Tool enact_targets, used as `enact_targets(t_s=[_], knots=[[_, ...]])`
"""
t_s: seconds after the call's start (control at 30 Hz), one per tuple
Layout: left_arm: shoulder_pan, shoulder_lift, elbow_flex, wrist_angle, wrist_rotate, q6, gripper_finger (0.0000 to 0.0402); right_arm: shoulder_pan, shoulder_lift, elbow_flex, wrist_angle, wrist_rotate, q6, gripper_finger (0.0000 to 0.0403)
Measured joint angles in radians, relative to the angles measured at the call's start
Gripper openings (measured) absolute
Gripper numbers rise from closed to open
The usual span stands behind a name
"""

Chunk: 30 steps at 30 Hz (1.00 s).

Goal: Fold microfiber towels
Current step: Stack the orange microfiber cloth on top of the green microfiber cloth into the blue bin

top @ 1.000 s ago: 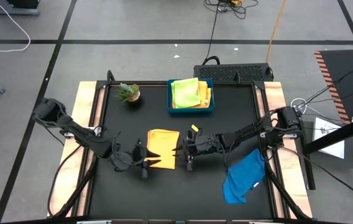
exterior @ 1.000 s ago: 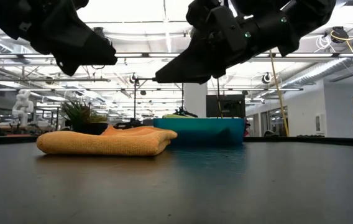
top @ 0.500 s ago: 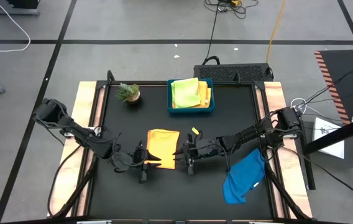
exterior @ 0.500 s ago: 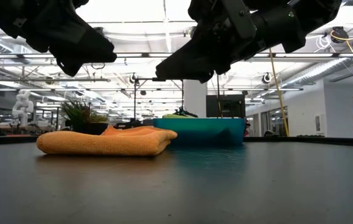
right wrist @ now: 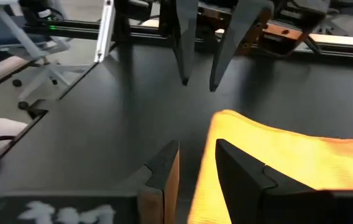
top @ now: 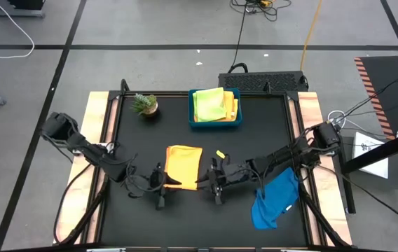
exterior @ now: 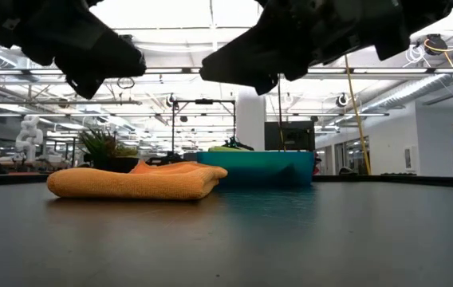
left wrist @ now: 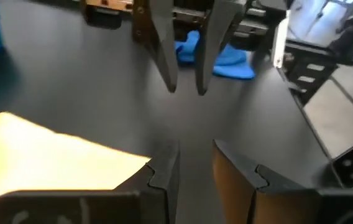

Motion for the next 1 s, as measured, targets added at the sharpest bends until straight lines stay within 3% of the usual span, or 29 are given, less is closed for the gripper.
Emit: enact_targets(t_s=[0.37, 0.53, 0.73, 1.0], knots=[[-0.062, 0.135, 0.000, 0.078, 0.019, -0.014, 0.0093, 0.063, 0.078, 0.000, 0.065, 0.001, -0.027, 0.0109], [-0.065, 0.161, 0.000, 0.074, 0.026, -0.030, 0.0093, 0.081, 0.143, 0.007, 0.169, 0.003, -0.039, 0.0154], [-0.071, 0.169, 0.000, 0.072, 0.023, -0.029, 0.0093, 0.075, 0.255, 0.083, 0.138, 0.012, -0.085, 0.0211], [-0.066, 0.169, 0.000, 0.073, -0.001, -0.019, 0.0093, 0.068, 0.300, 0.122, 0.000, 0.231, -0.208, 0.0223]])
